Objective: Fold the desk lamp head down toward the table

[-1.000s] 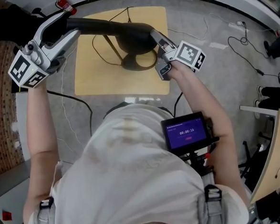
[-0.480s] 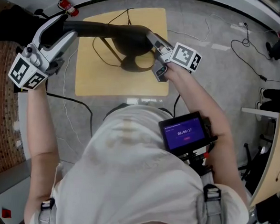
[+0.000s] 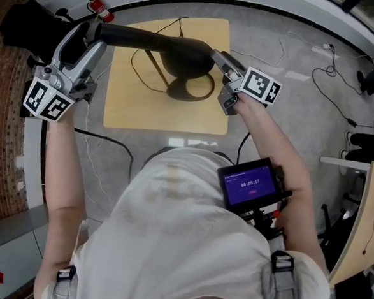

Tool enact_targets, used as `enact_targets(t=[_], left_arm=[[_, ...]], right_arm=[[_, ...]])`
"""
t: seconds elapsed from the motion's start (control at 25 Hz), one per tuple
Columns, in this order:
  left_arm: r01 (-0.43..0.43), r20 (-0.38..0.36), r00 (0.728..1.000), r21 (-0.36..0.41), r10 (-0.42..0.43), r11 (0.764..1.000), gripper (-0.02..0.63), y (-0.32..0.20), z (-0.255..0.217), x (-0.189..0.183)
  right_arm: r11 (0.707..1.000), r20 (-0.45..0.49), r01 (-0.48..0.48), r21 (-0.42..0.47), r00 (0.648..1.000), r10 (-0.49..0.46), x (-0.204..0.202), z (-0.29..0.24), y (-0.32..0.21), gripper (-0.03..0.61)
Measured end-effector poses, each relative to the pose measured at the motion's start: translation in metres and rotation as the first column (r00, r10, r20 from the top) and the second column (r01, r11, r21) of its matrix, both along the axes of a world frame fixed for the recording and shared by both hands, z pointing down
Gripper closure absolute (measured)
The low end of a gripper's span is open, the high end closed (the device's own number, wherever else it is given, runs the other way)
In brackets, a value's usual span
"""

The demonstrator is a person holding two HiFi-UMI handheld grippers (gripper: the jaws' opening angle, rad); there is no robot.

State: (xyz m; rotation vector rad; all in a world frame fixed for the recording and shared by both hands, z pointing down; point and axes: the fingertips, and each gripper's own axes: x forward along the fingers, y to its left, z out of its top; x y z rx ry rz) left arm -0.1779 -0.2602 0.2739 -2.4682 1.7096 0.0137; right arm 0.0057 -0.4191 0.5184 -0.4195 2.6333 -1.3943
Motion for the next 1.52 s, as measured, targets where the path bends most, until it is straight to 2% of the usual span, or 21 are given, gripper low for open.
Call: enact_targets(t=[0.16,0.28,0.4,0.56,0.8,0.92,1.08,1.2,1.32,1.52], left_arm=[[0.063,-0.022,0.998,-0.024,-0.063,0.998,0.309,0.029,0.021,-0.012],[0.135,-0.064,0.988,-0.075,-0.14,0.988,0.357,0.046,0.054,-0.017],[0.133,-0.105,0.983,-0.152,-0.15,0.979,0.402,0.065,0.101,0.003],[0.107,-0.15,0.979,-0.2,-0.138,0.974,0.461,0.099,0.133,0.037],[0.125,-0.174,0.971,-0.224,-0.166,0.967,0.586,0.157,0.153,0.062],[0.141,-0.187,0.964,-0.234,-0.187,0.962,0.606,0.193,0.16,0.066],[0.144,-0.193,0.963,-0.232,-0.19,0.962,0.612,0.224,0.164,0.06],[0.142,-0.214,0.957,-0.239,-0.195,0.96,0.612,0.241,0.167,0.07],[0.122,-0.247,0.951,-0.252,-0.186,0.96,0.612,0.263,0.175,0.1],[0.095,-0.278,0.946,-0.257,-0.168,0.962,0.612,0.291,0.186,0.131]], right_arm=[[0.999,0.008,-0.022,0.026,1.0,0.021,0.021,-0.009,0.011,0.376],[0.997,0.005,-0.048,0.055,0.999,0.048,0.034,-0.011,0.019,0.43],[0.995,-0.016,-0.061,0.084,0.998,0.063,0.053,-0.012,0.04,0.494],[0.989,-0.046,-0.034,0.143,0.998,0.041,0.061,-0.025,0.071,0.549],[0.979,-0.064,0.009,0.205,0.998,0.004,0.063,-0.041,0.124,0.566],[0.971,-0.081,0.027,0.236,0.997,-0.008,0.062,-0.047,0.159,0.566],[0.941,-0.134,0.086,0.329,0.99,-0.043,0.044,-0.064,0.206,0.566],[0.89,-0.171,0.159,0.427,0.981,-0.093,0.03,-0.079,0.241,0.566],[0.855,-0.206,0.215,0.473,0.97,-0.13,0.044,-0.082,0.282,0.566],[0.829,-0.246,0.258,0.497,0.957,-0.151,0.072,-0.072,0.333,0.566]])
